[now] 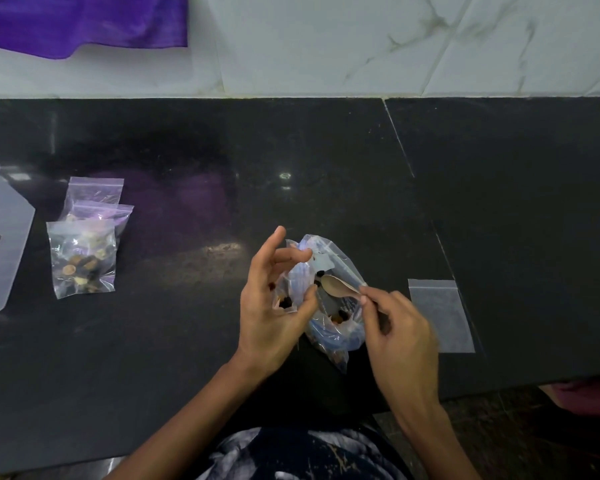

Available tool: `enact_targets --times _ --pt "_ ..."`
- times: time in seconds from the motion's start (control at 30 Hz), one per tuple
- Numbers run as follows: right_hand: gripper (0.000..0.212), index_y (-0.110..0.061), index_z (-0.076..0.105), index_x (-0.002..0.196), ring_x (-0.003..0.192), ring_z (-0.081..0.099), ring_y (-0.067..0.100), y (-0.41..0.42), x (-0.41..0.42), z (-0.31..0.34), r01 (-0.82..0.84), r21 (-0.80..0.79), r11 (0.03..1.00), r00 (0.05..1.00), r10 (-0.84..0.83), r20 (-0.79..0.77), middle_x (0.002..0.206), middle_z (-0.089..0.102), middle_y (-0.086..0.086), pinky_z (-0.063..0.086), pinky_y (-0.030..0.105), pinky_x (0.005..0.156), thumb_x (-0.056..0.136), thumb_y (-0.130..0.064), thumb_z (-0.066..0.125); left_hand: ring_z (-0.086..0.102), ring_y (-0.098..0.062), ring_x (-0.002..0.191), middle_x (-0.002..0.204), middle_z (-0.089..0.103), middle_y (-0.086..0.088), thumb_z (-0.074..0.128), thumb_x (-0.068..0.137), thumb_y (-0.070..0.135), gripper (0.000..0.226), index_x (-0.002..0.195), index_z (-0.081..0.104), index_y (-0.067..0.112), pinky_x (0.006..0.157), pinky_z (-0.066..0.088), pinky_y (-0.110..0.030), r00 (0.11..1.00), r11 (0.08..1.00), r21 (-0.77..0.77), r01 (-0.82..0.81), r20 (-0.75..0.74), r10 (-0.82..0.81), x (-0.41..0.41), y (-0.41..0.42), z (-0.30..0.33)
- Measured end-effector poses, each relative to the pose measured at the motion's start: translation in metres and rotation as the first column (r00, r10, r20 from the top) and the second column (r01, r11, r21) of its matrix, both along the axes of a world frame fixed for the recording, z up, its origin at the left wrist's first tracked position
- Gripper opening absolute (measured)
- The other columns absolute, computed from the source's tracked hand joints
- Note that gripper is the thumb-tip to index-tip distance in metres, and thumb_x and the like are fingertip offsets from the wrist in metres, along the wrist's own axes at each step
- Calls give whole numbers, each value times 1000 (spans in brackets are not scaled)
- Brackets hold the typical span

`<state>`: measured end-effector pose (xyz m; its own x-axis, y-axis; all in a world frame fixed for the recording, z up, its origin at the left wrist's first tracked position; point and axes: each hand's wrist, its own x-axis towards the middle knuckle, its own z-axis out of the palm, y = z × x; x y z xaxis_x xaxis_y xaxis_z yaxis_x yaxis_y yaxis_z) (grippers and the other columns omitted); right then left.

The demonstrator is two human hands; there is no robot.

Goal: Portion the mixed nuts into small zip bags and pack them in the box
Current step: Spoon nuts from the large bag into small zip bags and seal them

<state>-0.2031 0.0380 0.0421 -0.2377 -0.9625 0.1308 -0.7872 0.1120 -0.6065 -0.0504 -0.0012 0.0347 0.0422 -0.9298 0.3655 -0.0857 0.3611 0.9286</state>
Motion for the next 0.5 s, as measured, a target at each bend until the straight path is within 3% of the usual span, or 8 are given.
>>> enact_targets --times 0.13,0.3,0.4,0.5 --pt "18 -24 68 107 55 48 -1 1 4 1 -14 22 1000 992 17 -126 77 54 -14 35 13 44 91 -24 58 58 -3 111 114 57 25 58 81 2 74 141 32 38 93 52 -36 992 1000 -22 -15 123 18 1 -1 -5" --pt "19 -25 68 108 58 50 -2 0 0 -1 3 33 999 996 0 -91 77 55 -13 34 12 48 92 -25 57 48 0 126 127 52 22 46 84 -5 78 145 24 37 106 41 -50 939 984 -72 164 318 -133 6 -2 -12" --pt "18 -23 69 106 58 51 0 -1 -1 0 28 -10 1000 997 -29 -66 75 54 -13 35 12 48 91 -21 59 44 1 128 129 51 9 55 82 -6 70 140 32 27 109 34 -23 910 977 -104 187 392 -133 7 -3 -14" --pt "18 -15 70 105 53 48 4 -3 3 -2 28 -68 997 994 -34 -99 72 51 -10 38 16 44 88 -14 63 46 -1 125 130 51 8 66 79 1 67 138 36 18 105 34 -17 905 980 -108 165 412 -107 8 -2 -15"
